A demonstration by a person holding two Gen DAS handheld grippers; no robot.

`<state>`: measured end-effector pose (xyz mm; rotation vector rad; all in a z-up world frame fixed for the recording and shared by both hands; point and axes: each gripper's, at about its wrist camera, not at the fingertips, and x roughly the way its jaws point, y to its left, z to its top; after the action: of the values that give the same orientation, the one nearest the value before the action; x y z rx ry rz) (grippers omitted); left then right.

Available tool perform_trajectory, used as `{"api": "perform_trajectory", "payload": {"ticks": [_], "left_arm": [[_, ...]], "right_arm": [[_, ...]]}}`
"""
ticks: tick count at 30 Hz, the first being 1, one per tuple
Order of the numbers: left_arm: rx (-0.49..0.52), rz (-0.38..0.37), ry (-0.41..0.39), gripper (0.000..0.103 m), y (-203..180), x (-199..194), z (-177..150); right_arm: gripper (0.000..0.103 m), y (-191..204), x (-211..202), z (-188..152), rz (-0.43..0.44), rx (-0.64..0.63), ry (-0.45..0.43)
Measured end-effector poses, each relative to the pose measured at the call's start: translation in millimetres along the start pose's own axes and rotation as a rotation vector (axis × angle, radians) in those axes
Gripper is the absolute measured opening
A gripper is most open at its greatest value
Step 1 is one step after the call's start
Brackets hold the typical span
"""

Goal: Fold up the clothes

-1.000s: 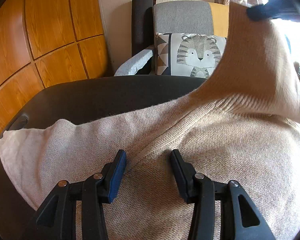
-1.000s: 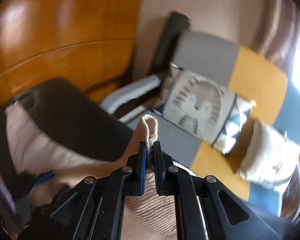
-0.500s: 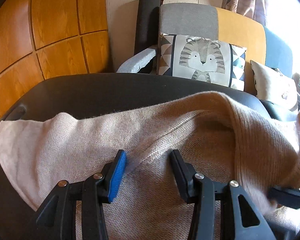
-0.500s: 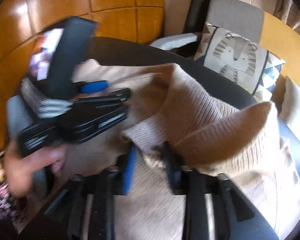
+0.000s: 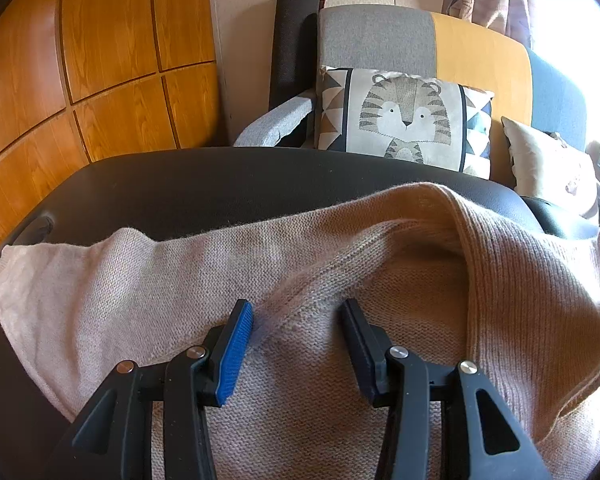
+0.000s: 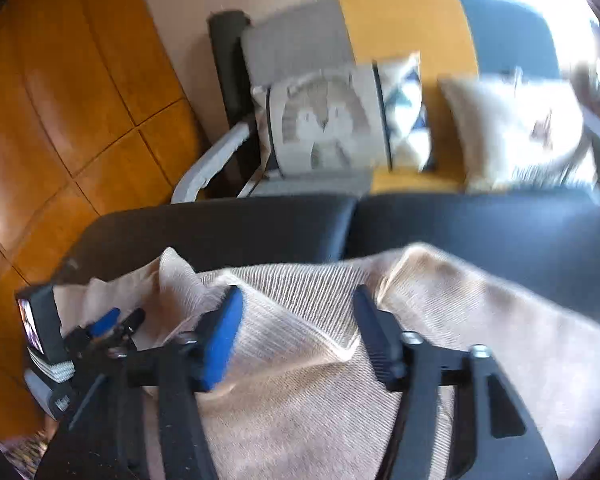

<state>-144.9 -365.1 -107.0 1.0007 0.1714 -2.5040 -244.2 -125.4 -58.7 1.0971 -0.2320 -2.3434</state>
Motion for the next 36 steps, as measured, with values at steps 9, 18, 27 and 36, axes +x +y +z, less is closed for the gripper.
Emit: {"api": "perform_trajectory", "payload": {"ticks": [9, 18, 27, 36], "left_arm": [[0.009, 0.010, -0.001, 0.048, -2.0, 0.4, 1.0], [0.015, 0.019, -0.001, 0.048, -4.2, -0.5, 1.0], [0.010, 0.014, -0.004, 0.048, -2.9, 0.2, 1.3], [0.006, 0.010, -0.004, 0.048, -1.7, 0.3, 1.7]], "right_arm": [[0.024, -12.6, -9.2, -45.1, -0.002, -0.122, 0.136], [0.047, -58.2, 9.5, -8.9, 0.050, 0.235, 0.081], [0.005, -44.4, 28.8, 10.5, -0.142, 0.012, 0.029], [0.020, -51.0, -8.7, -17.4, -0.063, 0.187, -0.106]]}}
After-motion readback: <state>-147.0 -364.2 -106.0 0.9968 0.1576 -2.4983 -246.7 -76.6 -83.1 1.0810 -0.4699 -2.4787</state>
